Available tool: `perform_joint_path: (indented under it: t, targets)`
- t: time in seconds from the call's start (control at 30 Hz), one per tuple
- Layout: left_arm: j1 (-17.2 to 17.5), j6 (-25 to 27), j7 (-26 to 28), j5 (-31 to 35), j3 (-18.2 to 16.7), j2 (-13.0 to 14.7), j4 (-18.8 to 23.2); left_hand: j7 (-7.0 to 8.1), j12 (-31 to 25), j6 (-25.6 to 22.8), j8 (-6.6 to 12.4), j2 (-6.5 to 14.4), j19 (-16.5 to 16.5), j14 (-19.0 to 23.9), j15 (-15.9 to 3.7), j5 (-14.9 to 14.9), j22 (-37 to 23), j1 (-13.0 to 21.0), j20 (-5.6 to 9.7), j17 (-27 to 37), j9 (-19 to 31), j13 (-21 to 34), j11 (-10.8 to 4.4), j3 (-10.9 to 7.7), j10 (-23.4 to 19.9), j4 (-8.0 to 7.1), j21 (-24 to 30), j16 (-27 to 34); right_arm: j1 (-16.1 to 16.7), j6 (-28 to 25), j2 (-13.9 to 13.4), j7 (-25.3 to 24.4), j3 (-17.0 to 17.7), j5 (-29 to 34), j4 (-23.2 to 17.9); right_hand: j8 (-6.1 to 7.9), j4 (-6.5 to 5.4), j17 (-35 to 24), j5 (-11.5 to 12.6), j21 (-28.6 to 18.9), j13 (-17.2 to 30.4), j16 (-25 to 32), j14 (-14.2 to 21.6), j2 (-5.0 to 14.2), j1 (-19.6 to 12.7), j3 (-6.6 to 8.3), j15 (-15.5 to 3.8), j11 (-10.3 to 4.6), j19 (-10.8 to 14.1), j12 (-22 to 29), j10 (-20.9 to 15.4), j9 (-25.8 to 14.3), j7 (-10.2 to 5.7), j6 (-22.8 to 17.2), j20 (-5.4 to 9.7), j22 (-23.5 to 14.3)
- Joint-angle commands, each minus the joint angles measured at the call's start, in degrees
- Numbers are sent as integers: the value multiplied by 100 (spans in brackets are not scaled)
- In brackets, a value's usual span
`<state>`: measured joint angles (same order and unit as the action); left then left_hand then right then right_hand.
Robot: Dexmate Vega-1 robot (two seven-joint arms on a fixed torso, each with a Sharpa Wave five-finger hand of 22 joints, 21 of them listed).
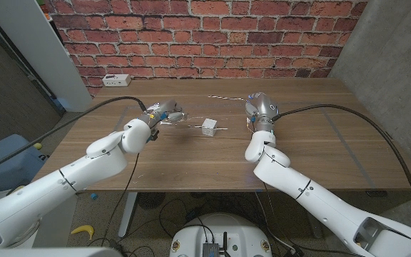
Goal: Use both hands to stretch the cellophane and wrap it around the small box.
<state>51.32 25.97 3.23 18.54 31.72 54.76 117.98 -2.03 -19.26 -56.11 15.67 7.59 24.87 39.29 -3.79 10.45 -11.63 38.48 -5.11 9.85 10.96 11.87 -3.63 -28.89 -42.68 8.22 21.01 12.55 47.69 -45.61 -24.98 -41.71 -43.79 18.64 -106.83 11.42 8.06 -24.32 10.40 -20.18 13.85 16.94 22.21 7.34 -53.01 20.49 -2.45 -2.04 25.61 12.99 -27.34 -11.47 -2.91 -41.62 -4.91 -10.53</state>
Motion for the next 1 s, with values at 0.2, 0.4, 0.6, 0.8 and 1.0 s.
perform_joint_path:
  t: [0.2,0.4,0.6,0.8,1.0]
  targets:
    - [-507,637,-1117,109,471,89,29,-189,326,487,-330,285,-394,-609,-106,130,-13,-166,-78,-2,38,14,246,-315,414,-97,-112,-269,154,-616,-502,602,-265,439,-731,-74,-34,-12,-9,-15,4,-6,65,-15,111,12,-252,-9,64,-3,11,-2,-27,207,-14,-19]
    - [-682,823,-1278,371,706,33,-3,-183,476,742,-448,346,-611,-976,-91,156,-3,-255,-73,-5,48,17,289,-521,624,-174,-195,-299,205,-857,-785,954,-353,539,-1048,-98,-39,-28,-11,-4,5,28,130,-24,152,-4,-270,-11,52,-6,3,0,-56,329,44,-20]
    - [-849,956,-1482,470,863,-56,-141,-160,632,1119,-549,336,-725,-1298,-67,155,7,-332,-35,-17,49,11,277,-711,902,-226,-242,-303,22,-1193,-1231,1730,-582,584,-1425,-131,137,114,57,14,0,-129,53,-38,-35,169,-352,-1,46,-67,114,10,-120,712,112,-23]
    - [-1000,994,-1648,508,994,-137,-291,-123,762,1567,-588,376,-997,-1713,-11,153,15,-397,-7,-19,43,7,315,-917,1221,-293,-352,-315,-311,-1435,-1627,2591,-870,548,-1685,-160,186,246,107,109,-16,-390,-314,-113,-161,378,-224,-24,-121,-216,575,27,-192,1245,102,-18]
    - [-1100,988,-1691,533,1067,-209,-388,-25,809,2011,-622,410,-1148,-2026,41,133,17,-397,-35,-3,39,10,293,-1037,1447,-346,-412,-304,-830,-1763,-1863,3420,-1340,612,-1804,-151,181,394,99,345,-48,-631,-1002,-285,-184,577,-131,19,-523,-273,1308,39,-235,2022,-104,-4]
